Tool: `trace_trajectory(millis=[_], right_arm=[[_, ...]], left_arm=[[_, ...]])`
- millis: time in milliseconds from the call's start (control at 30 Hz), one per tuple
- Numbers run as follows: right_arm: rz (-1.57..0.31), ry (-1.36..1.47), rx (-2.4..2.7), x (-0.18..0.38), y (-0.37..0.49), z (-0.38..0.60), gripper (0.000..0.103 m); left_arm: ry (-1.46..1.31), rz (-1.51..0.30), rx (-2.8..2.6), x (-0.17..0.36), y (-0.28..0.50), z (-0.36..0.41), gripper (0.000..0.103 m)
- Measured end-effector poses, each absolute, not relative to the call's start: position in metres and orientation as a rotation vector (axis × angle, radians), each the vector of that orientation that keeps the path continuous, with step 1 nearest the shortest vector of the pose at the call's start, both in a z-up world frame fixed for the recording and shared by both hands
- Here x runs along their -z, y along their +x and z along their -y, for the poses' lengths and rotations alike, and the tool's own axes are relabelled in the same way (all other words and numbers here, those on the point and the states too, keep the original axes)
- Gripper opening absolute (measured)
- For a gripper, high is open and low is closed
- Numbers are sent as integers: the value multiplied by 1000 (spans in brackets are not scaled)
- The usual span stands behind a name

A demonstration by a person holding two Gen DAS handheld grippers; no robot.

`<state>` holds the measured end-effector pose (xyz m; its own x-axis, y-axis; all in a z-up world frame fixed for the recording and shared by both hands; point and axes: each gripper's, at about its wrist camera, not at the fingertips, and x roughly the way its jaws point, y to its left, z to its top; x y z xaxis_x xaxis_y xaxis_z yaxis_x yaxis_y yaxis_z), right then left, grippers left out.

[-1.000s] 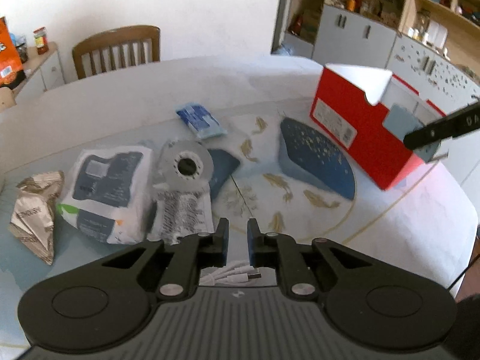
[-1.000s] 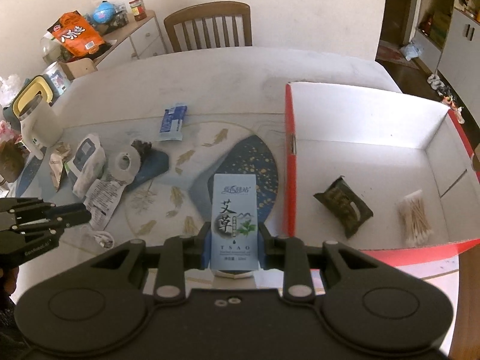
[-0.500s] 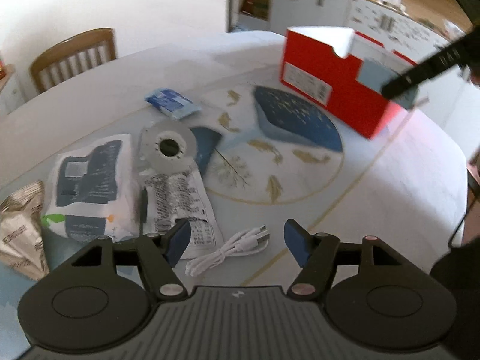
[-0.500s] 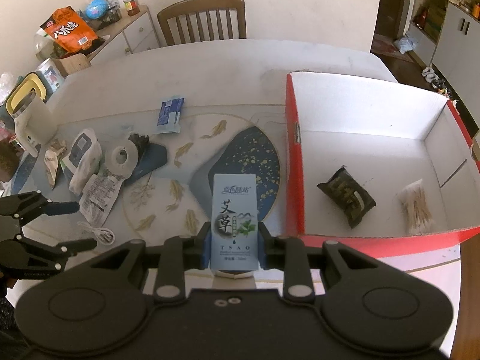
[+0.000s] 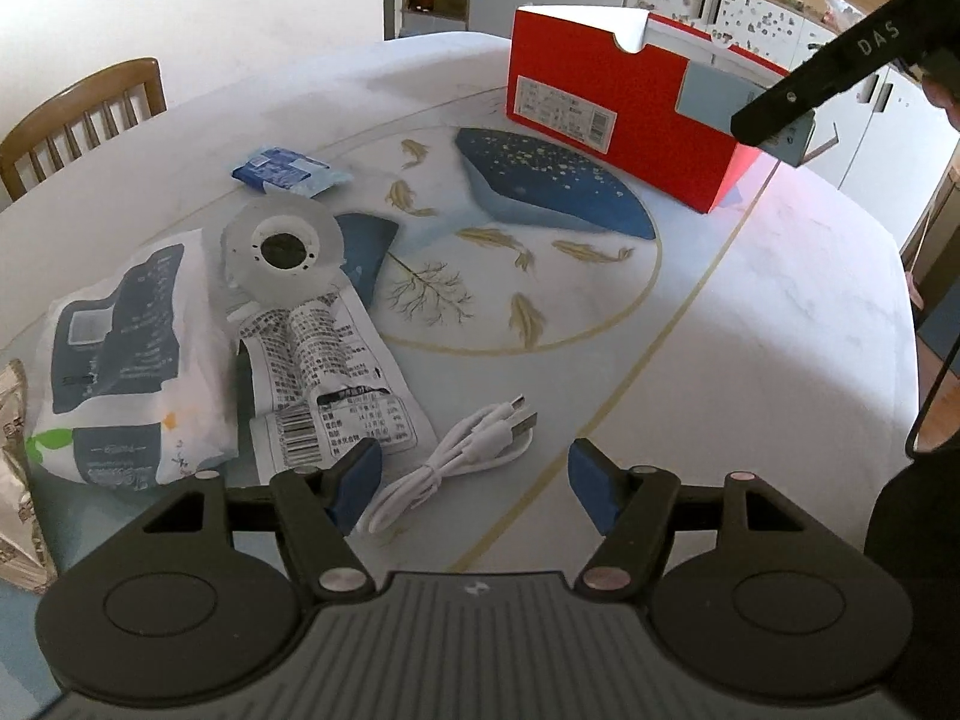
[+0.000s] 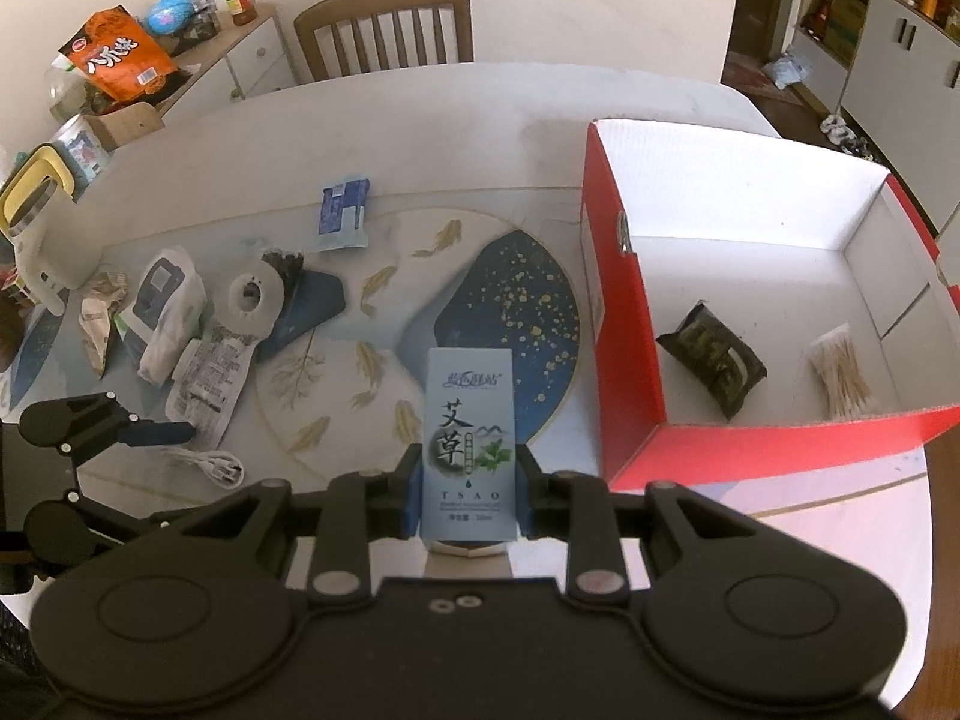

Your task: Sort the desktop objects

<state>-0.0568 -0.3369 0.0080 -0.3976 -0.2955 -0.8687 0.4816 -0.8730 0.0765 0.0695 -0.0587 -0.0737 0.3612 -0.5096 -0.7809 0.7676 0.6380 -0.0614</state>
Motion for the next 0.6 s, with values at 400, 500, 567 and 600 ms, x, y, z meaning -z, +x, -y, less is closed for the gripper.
trace_trajectory(millis=[400,500,567,600], right_arm=[[-248,1376,2298,-6,-53,341,28],[-250,1376,2300,-7,-53,341,28],[-245,1381,2311,-7,-53,341,28],[-244,1381,2311,-7,-54,340,28]], left_arm=[[380,-836,806,74,60,69,15],[376,-837,796,73,58,71,14],[366,-842,784,73,58,72,13],[357,-843,780,72,58,73,13]])
